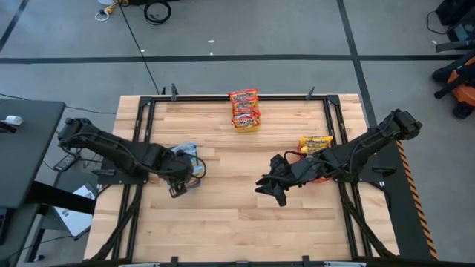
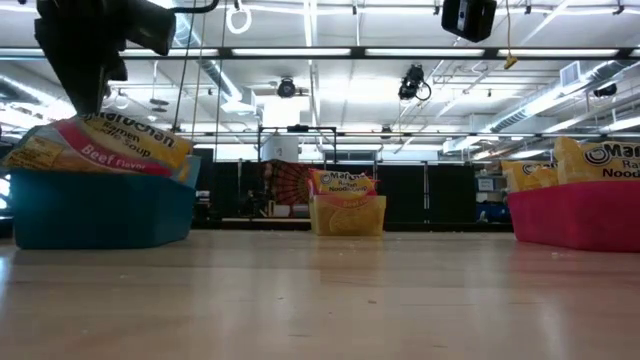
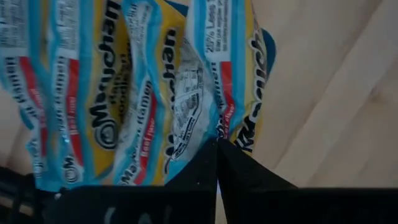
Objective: Sort Maruchan noodles
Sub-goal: Put the blue noodle pack into the blue bin, then adjust the blue bin
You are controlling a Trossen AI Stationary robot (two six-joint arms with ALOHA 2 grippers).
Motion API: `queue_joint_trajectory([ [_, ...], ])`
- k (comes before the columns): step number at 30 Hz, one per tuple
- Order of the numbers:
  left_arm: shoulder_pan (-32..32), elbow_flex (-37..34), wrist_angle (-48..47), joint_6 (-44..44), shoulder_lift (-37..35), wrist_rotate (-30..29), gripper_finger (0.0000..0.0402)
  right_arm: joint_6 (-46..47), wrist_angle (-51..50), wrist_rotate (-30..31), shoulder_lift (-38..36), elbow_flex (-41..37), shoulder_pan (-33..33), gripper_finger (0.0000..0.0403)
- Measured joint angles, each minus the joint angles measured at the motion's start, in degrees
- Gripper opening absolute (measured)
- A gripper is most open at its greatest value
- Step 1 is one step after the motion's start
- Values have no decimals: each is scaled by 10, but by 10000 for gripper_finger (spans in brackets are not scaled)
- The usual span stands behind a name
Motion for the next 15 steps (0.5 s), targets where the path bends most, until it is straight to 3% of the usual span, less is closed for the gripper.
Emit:
queue_joint_trajectory([
  [7,0,28,-30,-16,-18,18,27,2,6,0,0,0,-11,160],
  [10,-14,29,-31,-58,-26,34,61,2,8,0,0,0,-19,160],
  [15,-73,29,-48,-201,-30,67,125,2,8,0,0,0,-25,160],
])
